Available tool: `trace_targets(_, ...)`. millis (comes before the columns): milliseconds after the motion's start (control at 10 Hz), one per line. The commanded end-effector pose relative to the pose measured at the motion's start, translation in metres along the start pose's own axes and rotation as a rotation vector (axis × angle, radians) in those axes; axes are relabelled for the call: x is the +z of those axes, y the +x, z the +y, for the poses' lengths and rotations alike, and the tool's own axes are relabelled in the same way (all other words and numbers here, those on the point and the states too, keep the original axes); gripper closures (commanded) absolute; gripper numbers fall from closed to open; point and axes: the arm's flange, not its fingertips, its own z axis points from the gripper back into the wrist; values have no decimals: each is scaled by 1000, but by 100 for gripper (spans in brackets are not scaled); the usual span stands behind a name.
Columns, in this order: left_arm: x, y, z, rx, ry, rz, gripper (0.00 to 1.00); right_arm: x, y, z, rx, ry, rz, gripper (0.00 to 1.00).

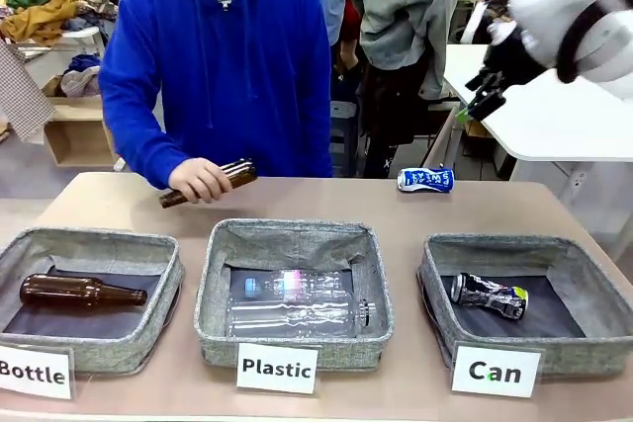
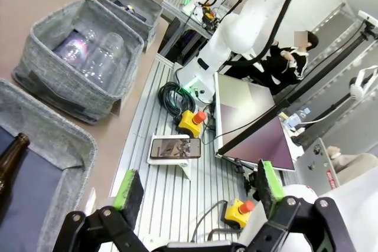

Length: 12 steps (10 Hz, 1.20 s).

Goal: Sort the can waste into the basket.
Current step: Pick up the can waste from the table and place it in the right Fabric basket.

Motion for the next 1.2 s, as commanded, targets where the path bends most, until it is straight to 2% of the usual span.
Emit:
trace_targets(0, 2, 0, -4, -2, -7, -9, 0, -39, 19, -18, 98, 25, 137, 0)
trace_targets(100, 0, 0, 0, 0, 0, 0, 0, -63, 21, -17, 131, 86, 164, 0)
trace_targets(200, 45, -4, -62, -84, 15, -106, 0, -89, 16, -18, 149, 103, 218, 0)
trace_targets(300, 76, -10, -109, -142, 53, -149, 0, -109, 7, -21, 143, 132, 226, 0)
trace_targets(400, 99, -18, -134, -166, 103, -168, 0, -129, -4, -23, 137, 94, 253, 0)
trace_targets(500, 116, -29, -151, -173, 129, -214, 0, -151, -14, -18, 129, 108, 233, 0)
trace_targets(700, 142, -50, -168, -205, 117, -334, 0, -204, -29, -8, 133, 98, 233, 0)
trace_targets(800, 147, -50, -168, -202, 135, -365, 0, -214, -30, -4, 31, 251, 192, 0)
trace_targets(900, 150, -56, -169, -199, 140, -396, 0, -185, -36, 0, 147, 128, 241, 0)
trace_targets(1100, 147, -52, -161, -194, 121, -392, 0, -185, -36, 0, 147, 128, 241, 0)
